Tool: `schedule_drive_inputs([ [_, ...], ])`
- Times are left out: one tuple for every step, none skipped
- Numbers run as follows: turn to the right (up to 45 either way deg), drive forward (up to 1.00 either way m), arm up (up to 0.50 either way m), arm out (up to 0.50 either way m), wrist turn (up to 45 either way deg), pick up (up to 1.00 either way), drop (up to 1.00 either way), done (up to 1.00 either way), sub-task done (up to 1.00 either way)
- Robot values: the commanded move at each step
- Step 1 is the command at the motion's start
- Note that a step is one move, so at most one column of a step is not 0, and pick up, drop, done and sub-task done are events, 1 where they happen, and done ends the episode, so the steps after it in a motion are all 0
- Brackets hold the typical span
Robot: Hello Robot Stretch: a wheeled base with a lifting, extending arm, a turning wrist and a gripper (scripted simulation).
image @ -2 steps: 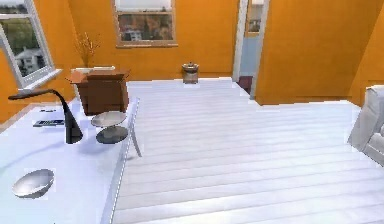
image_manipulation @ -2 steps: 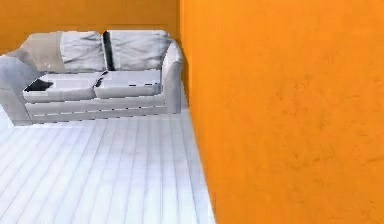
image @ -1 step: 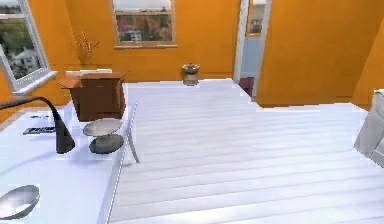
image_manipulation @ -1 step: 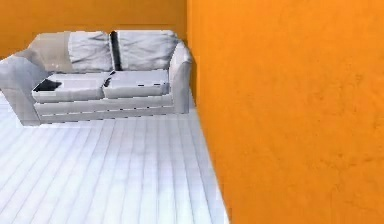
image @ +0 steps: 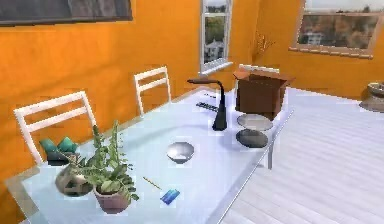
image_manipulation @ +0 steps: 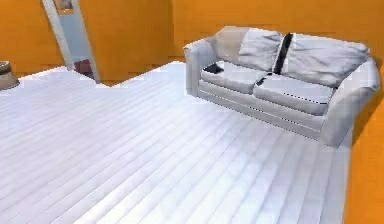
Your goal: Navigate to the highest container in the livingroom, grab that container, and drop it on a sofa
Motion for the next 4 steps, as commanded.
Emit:
schedule_drive_inputs([
  [-45.0,0.0,0.0,0.0,0.0,0.0,0.0,0.0,0.0],
  [-45.0,0.0,0.0,0.0,0.0,0.0,0.0,0.0,0.0],
  [-30.0,0.0,0.0,0.0,0.0,0.0,0.0,0.0,0.0],
  [0.0,0.0,0.5,0.0,0.0,0.0,0.0,0.0,0.0],
])
